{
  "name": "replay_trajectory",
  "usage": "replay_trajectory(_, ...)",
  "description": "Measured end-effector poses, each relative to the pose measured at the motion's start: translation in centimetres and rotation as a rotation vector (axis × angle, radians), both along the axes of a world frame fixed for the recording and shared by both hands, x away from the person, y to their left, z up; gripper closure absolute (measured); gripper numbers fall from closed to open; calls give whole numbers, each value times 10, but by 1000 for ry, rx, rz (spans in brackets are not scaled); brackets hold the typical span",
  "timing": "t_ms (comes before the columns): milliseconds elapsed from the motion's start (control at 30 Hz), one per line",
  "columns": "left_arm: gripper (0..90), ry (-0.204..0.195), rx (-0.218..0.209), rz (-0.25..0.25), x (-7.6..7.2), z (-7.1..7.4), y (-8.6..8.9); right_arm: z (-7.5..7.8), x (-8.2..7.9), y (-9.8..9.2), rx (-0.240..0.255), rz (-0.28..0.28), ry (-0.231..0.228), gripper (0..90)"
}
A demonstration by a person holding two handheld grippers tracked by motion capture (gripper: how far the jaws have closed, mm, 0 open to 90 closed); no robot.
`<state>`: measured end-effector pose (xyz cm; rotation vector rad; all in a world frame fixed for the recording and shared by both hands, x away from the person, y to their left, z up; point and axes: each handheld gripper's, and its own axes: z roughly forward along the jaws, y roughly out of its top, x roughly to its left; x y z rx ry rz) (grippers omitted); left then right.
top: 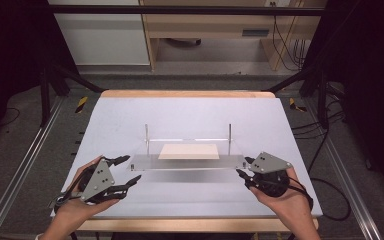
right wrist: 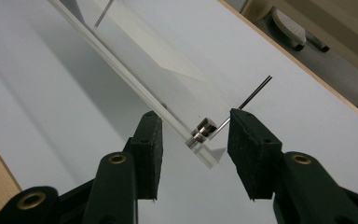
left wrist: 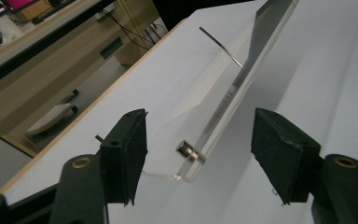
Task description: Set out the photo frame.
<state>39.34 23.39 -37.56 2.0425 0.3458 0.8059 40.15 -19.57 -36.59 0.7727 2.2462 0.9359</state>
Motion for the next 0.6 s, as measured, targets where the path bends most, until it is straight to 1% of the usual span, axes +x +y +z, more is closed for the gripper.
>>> replay_trajectory(33,389,-15,16,-13,0,1,-3,0,0,0,-2,1,1,561)
replay_trajectory(133,437,-34,34,-33,0,4,-10,2,2,0,-2,2,4,561)
replay_trajectory(167,473,-36,42,-43,1,5,-13,2,2,0,-1,1,7,561)
replay_trajectory(233,492,-41,62,-57,3,6,-17,4,3,0,-3,-2,12,562)
replay_trajectory(267,520,-33,75,-63,5,5,-20,5,3,0,-1,-4,15,562)
replay_trajectory(367,558,-18,96,-60,11,5,-23,8,5,1,-8,-7,17,565)
replay_trajectory(433,581,-15,96,-55,15,5,-24,9,6,2,-8,-9,20,566)
replay_trajectory(467,587,-9,101,-53,16,6,-25,10,6,2,-11,-12,21,568)
replay_trajectory(533,634,-3,110,-55,19,6,-26,12,7,2,-12,-10,17,571)
replay_trajectory(600,646,-1,120,-55,21,6,-27,13,8,2,-14,-13,23,572)
